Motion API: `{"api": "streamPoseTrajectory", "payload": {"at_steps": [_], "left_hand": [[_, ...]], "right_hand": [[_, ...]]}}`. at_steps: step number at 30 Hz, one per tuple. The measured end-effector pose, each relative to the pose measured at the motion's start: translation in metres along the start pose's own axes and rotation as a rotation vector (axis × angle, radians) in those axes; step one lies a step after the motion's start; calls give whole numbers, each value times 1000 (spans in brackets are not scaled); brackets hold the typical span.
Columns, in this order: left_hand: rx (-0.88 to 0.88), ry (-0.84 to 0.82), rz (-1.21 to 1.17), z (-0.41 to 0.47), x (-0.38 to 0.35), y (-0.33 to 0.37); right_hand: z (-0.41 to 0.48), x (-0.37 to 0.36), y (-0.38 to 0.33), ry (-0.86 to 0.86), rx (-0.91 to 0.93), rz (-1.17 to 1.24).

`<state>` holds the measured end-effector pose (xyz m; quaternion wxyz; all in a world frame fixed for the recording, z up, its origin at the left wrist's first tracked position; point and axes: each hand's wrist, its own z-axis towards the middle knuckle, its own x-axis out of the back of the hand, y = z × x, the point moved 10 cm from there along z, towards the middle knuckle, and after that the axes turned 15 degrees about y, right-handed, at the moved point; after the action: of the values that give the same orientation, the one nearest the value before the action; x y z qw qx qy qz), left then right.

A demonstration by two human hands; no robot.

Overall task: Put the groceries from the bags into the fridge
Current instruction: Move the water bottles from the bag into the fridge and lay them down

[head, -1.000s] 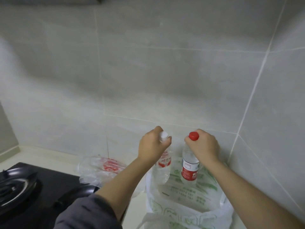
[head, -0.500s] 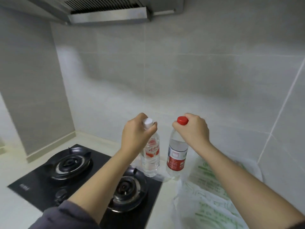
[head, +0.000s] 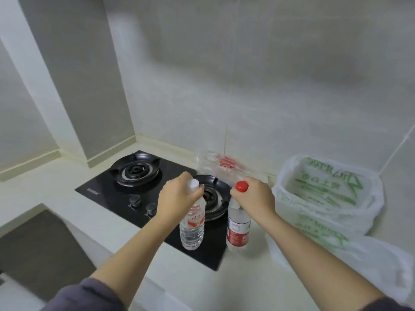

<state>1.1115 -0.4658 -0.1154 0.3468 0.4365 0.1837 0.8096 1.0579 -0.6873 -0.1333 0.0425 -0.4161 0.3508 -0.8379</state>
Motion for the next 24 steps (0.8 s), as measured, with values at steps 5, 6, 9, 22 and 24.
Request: {"api": "streamPoseTrajectory", "payload": {"at_steps": [5, 6, 9, 22, 24], "left_hand": [[94, -80, 66, -39, -7, -38], [106, -92, 76, -45, -8, -43], [123, -117, 84, -58, -10, -53], [135, -111, -1, -82, -16, -78], [136, -102, -11, -86, -16, -80]], "right_hand": [[-34, -23, 20, -40, -36, -54], [-39, -26, 24, -41, -46, -65], [-49, -34, 34, -45, -68, -75], [-69, -40, 50, 31, -106, -3], [-69, -39, 52, 54, -110, 11]]}}
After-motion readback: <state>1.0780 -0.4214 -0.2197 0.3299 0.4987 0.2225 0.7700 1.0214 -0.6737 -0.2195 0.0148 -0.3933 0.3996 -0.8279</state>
